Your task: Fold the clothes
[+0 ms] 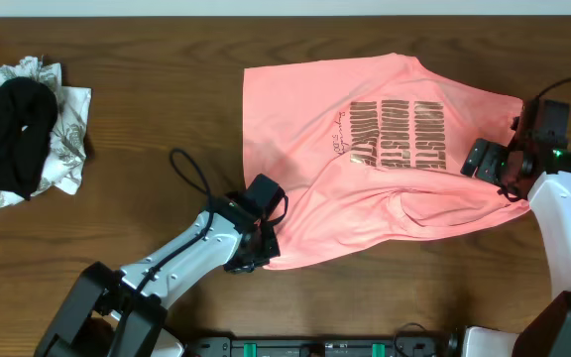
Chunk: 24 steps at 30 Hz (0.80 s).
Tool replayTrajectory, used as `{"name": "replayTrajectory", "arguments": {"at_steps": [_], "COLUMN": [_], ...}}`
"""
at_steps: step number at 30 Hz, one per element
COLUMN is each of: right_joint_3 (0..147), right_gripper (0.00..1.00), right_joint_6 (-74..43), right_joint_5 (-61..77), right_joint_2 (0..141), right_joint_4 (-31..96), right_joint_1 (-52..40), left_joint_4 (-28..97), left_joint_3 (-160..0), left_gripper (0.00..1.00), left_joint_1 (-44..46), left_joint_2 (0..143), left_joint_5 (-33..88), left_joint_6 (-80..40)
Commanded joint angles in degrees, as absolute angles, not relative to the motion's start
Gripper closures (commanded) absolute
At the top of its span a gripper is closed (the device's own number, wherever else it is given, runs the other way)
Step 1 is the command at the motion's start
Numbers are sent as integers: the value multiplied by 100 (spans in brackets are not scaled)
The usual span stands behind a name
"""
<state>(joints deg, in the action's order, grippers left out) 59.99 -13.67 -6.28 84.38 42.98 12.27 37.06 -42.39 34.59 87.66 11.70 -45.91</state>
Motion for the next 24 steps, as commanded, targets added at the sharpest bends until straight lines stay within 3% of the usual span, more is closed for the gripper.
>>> {"name": "replayTrajectory", "arguments": {"at_steps": [1, 9, 24], "right_joint_3": [5977, 5977, 5979], "right_gripper": [1, 1, 2], "right_joint_6": [-1474, -1476, -1466], "right_joint_5": [-733, -764, -362], "right_joint_2": [8477, 8477, 8477], "right_joint_4": [4300, 4313, 4309], "right_joint_1": [1219, 1271, 1704], "left_joint_4": [3730, 3743, 3356], "left_joint_3": [-4460, -4930, -5734], "left_gripper": [94, 94, 94], "left_joint_1": [3428, 3371, 2322], "left_joint_2": [8774, 8774, 8777], "left_joint_5": [1157, 1094, 1094], "left_joint_6": [-4366, -4252, -3813]}}
